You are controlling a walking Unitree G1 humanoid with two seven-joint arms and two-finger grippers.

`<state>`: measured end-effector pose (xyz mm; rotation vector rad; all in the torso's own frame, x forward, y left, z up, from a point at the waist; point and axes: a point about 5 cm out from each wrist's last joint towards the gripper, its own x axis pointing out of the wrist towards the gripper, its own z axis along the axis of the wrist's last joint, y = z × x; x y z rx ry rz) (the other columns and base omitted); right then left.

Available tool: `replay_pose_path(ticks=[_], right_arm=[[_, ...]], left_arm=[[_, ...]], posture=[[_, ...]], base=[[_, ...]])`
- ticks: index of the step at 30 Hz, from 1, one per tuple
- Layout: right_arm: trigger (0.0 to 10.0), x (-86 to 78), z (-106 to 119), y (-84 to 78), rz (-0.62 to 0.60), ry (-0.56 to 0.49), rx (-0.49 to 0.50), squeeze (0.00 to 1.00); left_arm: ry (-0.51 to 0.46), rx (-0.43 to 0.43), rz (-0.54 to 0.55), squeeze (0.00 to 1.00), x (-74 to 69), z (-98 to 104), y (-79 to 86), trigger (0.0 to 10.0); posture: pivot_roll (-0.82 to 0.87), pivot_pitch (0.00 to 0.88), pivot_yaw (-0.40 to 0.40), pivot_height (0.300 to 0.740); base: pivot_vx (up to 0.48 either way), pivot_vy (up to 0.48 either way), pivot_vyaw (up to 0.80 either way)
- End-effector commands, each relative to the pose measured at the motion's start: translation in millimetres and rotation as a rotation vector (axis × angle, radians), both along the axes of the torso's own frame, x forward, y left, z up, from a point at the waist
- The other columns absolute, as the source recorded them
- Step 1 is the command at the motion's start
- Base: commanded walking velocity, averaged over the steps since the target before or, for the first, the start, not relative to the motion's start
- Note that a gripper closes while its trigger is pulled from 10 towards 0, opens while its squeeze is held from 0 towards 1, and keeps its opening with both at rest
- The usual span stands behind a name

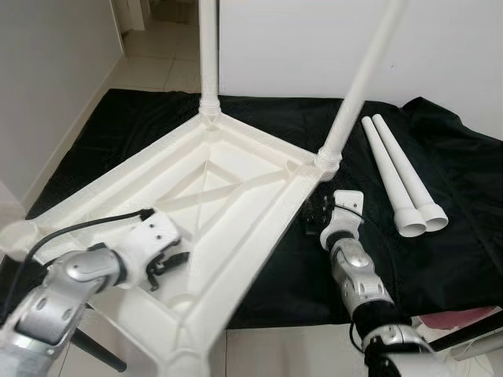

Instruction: Building children table

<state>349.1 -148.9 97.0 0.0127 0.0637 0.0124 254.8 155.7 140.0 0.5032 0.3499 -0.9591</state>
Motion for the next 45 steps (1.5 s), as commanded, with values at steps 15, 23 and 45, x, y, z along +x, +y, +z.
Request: replay_pose_path(ticks=[15, 23, 45], right_arm=[[10.0, -2.0, -3.7, 3.9, 0.051, -0.042, 0.005, 0.00], [10.0, -18.9, -4.4, -7.1, 0.040, -0.118, 0.018, 0.00], [10.0, -42.5, 12.8, -25.7, 0.053, -0.206, 0.033, 0.00]], left_arm=[[-0.075, -0.073, -0.082, 0.00, 10.9, 19.8, -26.6, 10.0], [-0.087, -0.127, -0.050, 1.00, 20.8, 34.8, -12.0, 10.0], [-0.023, 0.028, -0.117, 0.00, 34.7, -1.5, -5.6, 10.0]], posture=[[0.06, 0.015, -0.043, 0.740], [0.05, 0.014, -0.044, 0.740], [0.03, 0.002, -0.046, 0.740]], base=[[0.000, 0.000, 0.00], [0.000, 0.000, 0.00], [0.000, 0.000, 0.00]])
